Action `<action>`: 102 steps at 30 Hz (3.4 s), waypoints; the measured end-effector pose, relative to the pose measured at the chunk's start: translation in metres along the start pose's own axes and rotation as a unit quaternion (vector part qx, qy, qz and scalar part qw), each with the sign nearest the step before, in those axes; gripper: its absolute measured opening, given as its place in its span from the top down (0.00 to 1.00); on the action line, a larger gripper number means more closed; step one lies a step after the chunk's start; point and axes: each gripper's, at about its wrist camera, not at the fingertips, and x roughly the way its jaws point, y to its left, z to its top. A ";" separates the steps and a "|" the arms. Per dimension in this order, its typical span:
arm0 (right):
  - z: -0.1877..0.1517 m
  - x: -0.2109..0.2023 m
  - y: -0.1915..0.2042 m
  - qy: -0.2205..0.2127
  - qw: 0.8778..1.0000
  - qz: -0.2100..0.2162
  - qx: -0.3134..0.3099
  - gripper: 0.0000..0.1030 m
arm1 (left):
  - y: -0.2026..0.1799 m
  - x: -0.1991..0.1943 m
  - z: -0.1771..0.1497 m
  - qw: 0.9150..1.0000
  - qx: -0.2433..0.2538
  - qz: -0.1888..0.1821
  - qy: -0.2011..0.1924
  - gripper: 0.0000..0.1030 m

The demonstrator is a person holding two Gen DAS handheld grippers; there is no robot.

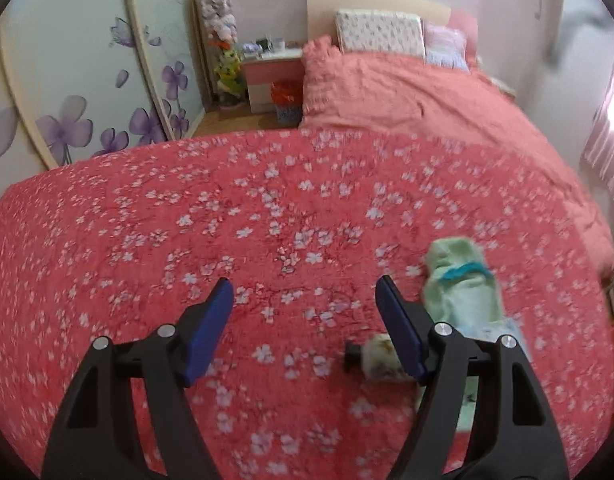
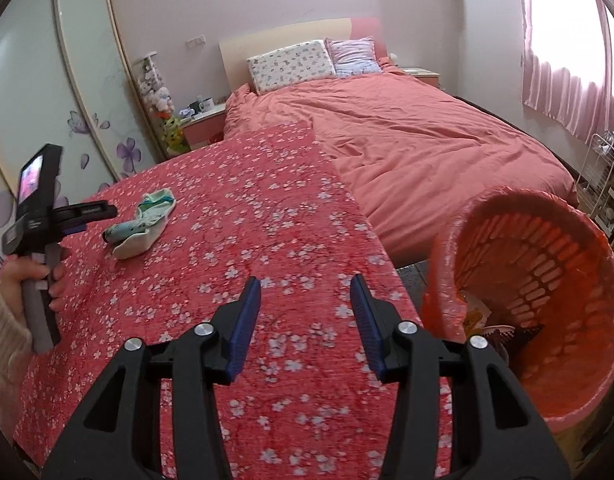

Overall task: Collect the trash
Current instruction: 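Move both tools back over the bed toward the green sock and lotion tube, then grasp the lotion tube with left tool while right tool grasps the green sock, then carry lotion tube and green sock over the orange basket and open both tools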

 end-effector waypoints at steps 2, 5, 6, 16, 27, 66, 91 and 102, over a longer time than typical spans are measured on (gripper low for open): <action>0.000 0.001 0.004 0.001 1.000 0.001 -0.004 0.53 | 0.003 0.003 -0.004 1.000 0.007 -0.002 0.005 0.30; -0.001 0.002 0.011 0.001 1.000 0.002 -0.007 0.53 | 0.008 -0.004 -0.013 1.000 0.009 -0.019 0.003 0.30; -0.001 0.002 0.013 0.002 1.000 0.003 -0.007 0.53 | 0.011 -0.007 -0.018 1.000 0.009 -0.027 0.004 0.30; -0.007 -0.014 0.031 -0.006 1.000 0.017 -0.014 0.52 | 0.007 -0.052 -0.079 0.991 0.028 -0.126 0.028 0.33; -0.011 -0.019 0.031 -0.005 1.000 0.012 -0.013 0.51 | -0.021 -0.073 -0.081 0.994 0.022 -0.098 -0.031 0.40; 0.026 0.081 0.173 0.017 0.994 0.074 -0.076 0.31 | 0.144 -0.083 -0.107 0.996 -0.062 -0.045 -0.049 0.75; 0.023 0.077 0.142 0.034 0.997 0.031 -0.057 0.88 | 0.131 -0.101 -0.093 0.994 -0.053 -0.071 -0.066 0.75; 0.037 -0.022 0.082 -0.063 0.997 0.047 -0.008 0.88 | 0.079 -0.158 -0.093 0.990 -0.018 -0.103 -0.097 0.75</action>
